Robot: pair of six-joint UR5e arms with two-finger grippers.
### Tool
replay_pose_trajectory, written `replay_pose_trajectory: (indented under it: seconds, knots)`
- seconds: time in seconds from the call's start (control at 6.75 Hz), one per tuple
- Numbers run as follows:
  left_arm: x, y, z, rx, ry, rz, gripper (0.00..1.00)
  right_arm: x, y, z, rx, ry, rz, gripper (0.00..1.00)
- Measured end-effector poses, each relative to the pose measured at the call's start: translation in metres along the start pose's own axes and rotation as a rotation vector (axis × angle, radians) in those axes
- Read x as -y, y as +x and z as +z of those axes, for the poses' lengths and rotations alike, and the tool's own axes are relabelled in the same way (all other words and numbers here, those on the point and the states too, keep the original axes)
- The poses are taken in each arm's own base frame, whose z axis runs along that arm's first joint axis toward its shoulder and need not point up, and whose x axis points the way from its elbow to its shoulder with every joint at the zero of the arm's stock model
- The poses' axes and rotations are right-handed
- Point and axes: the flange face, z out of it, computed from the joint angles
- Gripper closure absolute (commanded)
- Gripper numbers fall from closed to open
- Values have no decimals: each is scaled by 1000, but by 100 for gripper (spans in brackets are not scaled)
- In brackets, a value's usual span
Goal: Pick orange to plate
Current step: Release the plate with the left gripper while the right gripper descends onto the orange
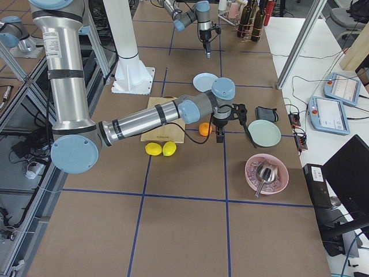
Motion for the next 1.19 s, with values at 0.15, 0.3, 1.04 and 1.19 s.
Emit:
replay_pose_trajectory:
  seconds: [0.15, 0.3, 1.04, 1.19]
  knots:
    - [9, -8, -14, 21, 17, -3, 0, -7, -33, 26, -5, 27, 22, 0]
    - [19, -14, -24, 29, 31, -4, 0, -15, -63, 50, -13, 47, 36, 0]
    - [35, -81, -37, 93, -6, 12, 0, -51, -128, 141, -102, 29, -6, 0]
    - [44, -97, -44, 104, -8, 19, 0, -56, -129, 156, -116, 10, -14, 0]
